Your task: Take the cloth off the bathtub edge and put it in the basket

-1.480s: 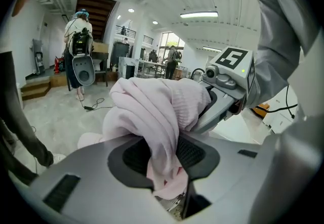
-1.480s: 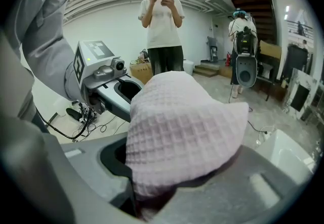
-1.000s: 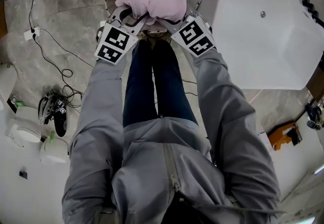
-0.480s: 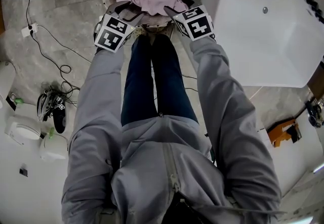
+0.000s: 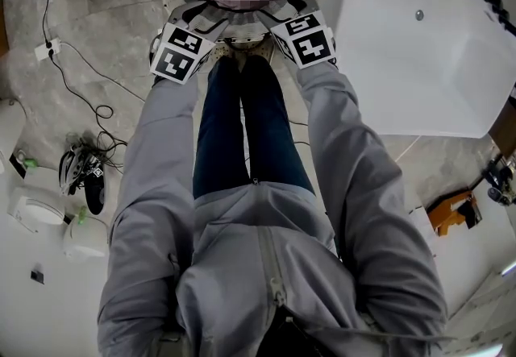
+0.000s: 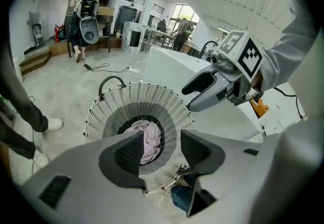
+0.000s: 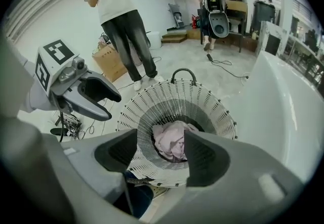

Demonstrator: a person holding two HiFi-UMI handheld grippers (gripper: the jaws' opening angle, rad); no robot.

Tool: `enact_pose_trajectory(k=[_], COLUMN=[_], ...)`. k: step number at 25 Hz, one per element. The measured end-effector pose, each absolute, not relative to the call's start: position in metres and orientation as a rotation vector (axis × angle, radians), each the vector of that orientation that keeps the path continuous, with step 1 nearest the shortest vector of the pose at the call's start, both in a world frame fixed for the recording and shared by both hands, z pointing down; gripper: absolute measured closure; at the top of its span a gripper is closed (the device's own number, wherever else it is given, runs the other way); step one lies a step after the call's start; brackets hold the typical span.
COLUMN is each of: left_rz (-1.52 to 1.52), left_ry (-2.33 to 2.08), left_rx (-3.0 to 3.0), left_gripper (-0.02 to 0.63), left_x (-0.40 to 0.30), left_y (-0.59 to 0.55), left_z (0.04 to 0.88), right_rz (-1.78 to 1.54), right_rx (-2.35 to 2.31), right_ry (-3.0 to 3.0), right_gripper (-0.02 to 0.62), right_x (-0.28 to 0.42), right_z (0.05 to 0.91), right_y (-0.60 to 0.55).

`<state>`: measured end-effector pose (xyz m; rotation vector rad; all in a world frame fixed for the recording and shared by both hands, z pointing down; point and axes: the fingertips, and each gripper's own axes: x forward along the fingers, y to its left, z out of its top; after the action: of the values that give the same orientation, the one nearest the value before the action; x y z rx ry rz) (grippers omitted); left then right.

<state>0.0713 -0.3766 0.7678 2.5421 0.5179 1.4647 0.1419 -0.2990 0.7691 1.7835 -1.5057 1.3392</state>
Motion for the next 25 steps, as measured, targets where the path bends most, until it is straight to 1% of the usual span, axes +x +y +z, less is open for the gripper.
enact_pose_trajectory(k=[3, 4, 5, 6, 9, 12, 15, 25], left_rz=[1.434, 1.422, 1.407, 1.388, 1.333, 1.264, 1.155, 0.926], left_ry=[0.513, 0.517, 0.519, 0.522, 0.538, 0.506, 0.447, 0.365], left_rx=[2.550, 2.563, 2.580, 2.592, 2.598, 2.616, 2.623, 2.785], left_gripper=[0.388, 0.431, 0.505, 0.542, 0.578, 0.595, 0.600, 0.601], left_x=[0.076, 0.078, 0.081, 0.086, 0.094, 0.098, 0.103, 0.106], left_y=[-0.366, -0.363, -0.362, -0.362, -0.363, -0.368, -0.369, -0.365], left_z=[0.750, 0.742, 0.734, 0.726, 0.704, 0.682, 0.648, 0.519], right_rz=[1.325, 1.317, 1.304, 1.286, 1.222, 1.139, 1.073, 0.852], right_rx=[1.820, 1.837, 1.856, 1.874, 1.907, 1.956, 2.031, 2.254], right_ry=[-1.502, -1.501, -1.503, -1.510, -1.535, -1.536, -1.519, -1.485], right_gripper=[0.328, 0.334, 0.351, 0.380, 0.453, 0.547, 0.591, 0.591], right_x=[0.143, 0.144, 0.145, 0.147, 0.148, 0.146, 0.147, 0.154], right_z=[0.751, 0.744, 0.736, 0.729, 0.707, 0.679, 0.641, 0.501], right_y=[-0.294, -0.293, -0.294, -0.296, -0.305, -0.313, -0.312, -0.298])
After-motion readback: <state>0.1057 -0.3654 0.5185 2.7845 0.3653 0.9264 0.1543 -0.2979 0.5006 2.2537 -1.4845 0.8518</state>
